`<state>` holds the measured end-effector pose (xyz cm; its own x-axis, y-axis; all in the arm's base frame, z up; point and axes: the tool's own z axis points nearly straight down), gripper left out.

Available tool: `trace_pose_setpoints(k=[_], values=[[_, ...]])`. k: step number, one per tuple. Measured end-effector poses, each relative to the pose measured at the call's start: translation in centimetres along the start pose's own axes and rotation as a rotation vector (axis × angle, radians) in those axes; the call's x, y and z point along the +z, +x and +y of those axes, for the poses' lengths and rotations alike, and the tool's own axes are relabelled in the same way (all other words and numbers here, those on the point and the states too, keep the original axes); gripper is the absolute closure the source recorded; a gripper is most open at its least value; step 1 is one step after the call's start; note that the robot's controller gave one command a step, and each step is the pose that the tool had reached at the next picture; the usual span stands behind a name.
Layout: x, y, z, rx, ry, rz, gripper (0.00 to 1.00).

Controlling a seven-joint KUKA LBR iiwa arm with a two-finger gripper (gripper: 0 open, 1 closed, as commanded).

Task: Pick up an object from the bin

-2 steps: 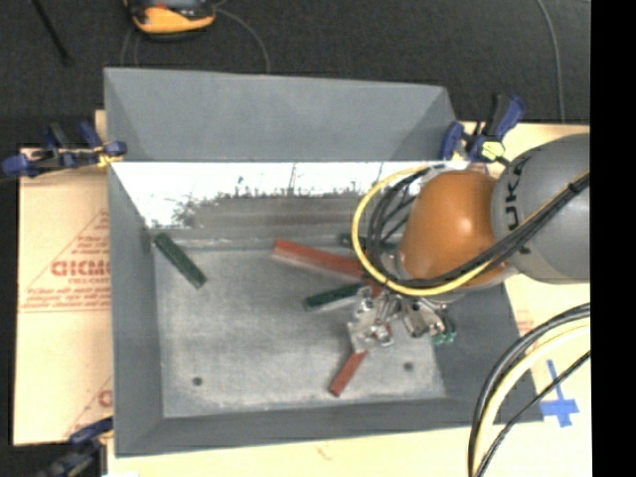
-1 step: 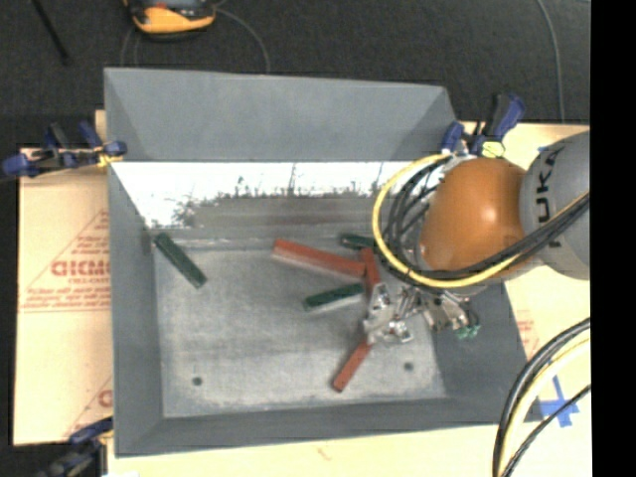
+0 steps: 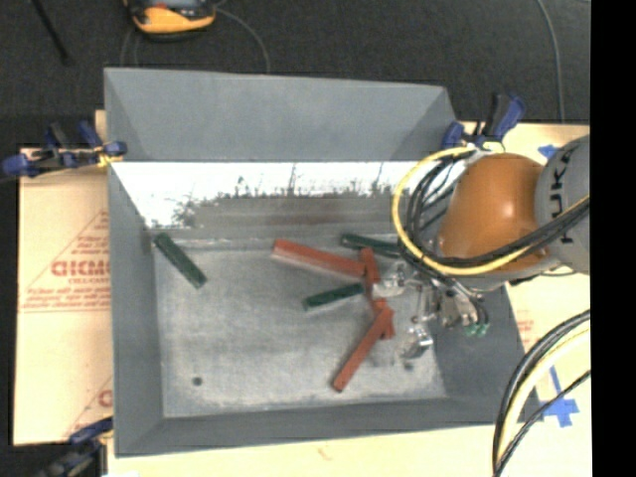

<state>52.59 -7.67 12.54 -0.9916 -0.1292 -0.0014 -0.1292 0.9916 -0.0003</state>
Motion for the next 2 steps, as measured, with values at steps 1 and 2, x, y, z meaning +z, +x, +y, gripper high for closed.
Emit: trace_pose_setpoints(k=[1, 2], values=[[-0.1, -0.1, 0.0, -0.001, 0.001, -0.002, 0.00], [4.8, 0.5, 1.5, -0.306, 0.003, 0.002, 1.00]])
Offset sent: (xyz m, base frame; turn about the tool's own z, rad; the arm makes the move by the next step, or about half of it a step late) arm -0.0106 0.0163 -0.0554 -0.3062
